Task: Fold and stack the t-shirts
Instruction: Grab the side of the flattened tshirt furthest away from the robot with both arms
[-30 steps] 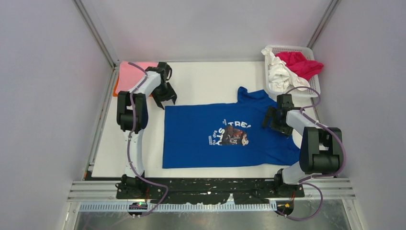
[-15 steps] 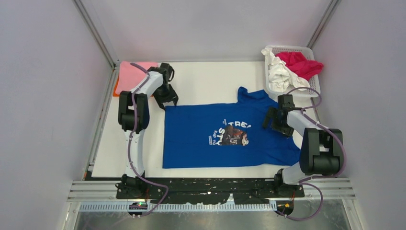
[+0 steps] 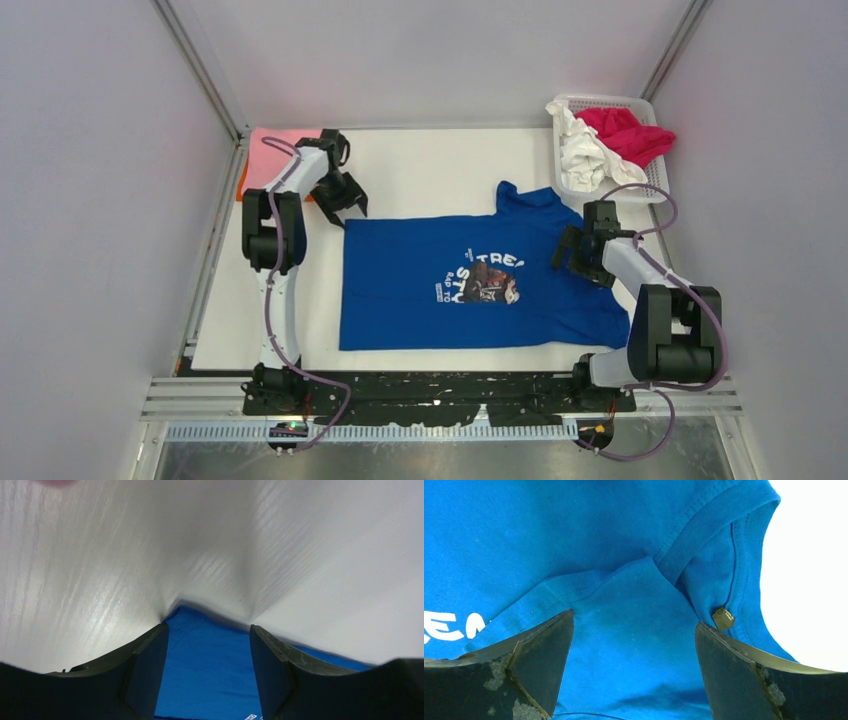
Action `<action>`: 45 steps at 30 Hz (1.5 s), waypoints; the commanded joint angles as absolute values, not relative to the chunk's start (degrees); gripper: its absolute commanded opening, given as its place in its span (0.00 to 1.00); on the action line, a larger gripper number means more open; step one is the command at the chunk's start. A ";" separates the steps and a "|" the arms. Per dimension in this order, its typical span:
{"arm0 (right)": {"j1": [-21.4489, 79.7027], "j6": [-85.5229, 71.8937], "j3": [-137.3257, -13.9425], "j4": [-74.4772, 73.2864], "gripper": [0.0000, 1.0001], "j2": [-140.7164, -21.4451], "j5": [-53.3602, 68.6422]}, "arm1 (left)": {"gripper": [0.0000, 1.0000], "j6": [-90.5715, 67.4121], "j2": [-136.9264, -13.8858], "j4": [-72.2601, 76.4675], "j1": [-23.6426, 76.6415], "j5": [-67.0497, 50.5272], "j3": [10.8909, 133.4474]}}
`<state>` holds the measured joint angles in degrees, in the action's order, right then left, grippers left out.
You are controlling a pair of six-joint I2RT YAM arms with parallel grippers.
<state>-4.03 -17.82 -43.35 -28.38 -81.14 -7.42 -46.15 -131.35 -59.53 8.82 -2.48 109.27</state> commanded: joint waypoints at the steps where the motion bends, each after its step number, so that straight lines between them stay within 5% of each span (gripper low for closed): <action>1: -4.61 -17.23 -42.57 -28.06 0.96 -77.07 -8.63 | 0.62 -44.65 -133.50 -60.11 8.29 -5.85 113.98; 8: -4.75 -17.11 -42.56 -27.89 0.95 -75.74 -8.05 | 0.59 -46.10 -133.42 -60.42 8.50 -5.21 113.57; 18: -4.75 -16.80 -42.53 -27.38 0.95 -74.18 -7.28 | 0.37 -46.06 -134.51 -63.03 10.01 -2.31 116.13; 24: -4.74 -16.60 -42.01 -26.84 0.95 -72.78 -7.08 | 0.00 -45.56 -136.72 -66.50 10.98 -0.49 120.58; 35: -2.20 -15.07 -46.33 -23.10 0.95 -71.52 -2.26 | 0.00 -43.71 -133.23 -62.67 10.90 -3.59 113.92; 45: 7.24 -26.18 -69.77 -24.59 0.97 -91.78 -10.00 | 0.00 -42.10 -126.08 -58.54 10.19 1.19 107.90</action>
<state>6.35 -18.70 -61.19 -25.34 -84.90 -5.43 -44.10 -131.35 -61.14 10.98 -1.65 109.62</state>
